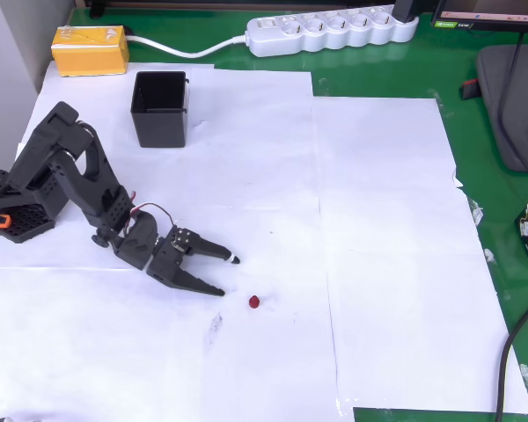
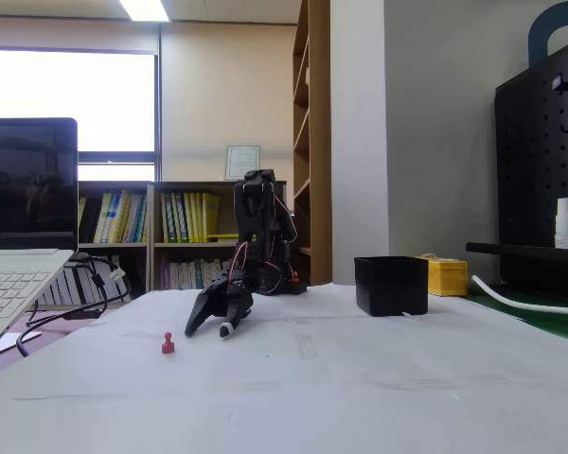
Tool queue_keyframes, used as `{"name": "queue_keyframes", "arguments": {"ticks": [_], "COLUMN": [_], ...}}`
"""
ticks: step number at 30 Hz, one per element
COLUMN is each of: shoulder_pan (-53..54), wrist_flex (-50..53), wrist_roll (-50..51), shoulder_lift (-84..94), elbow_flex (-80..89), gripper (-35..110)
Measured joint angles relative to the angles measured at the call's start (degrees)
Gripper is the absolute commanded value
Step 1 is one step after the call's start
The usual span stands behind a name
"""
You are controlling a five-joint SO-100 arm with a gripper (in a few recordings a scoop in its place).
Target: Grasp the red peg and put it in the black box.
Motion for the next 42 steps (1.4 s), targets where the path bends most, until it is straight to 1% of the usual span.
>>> {"name": "queue_keyframes", "arguments": {"ticks": [3,13,27,42], "shoulder_pan": [0.4,0.8,0.3,-0.3], "wrist_flex": [1.4,1.5,7.1,8.2], "wrist_roll": [-0.7,-1.9,-1.2,-1.8], "shoulder_lift": [1.3,4.8,7.9,8.0], "elbow_flex": [2.7,8.3,17.6,18.2], "gripper": [25,25,25,25]}}
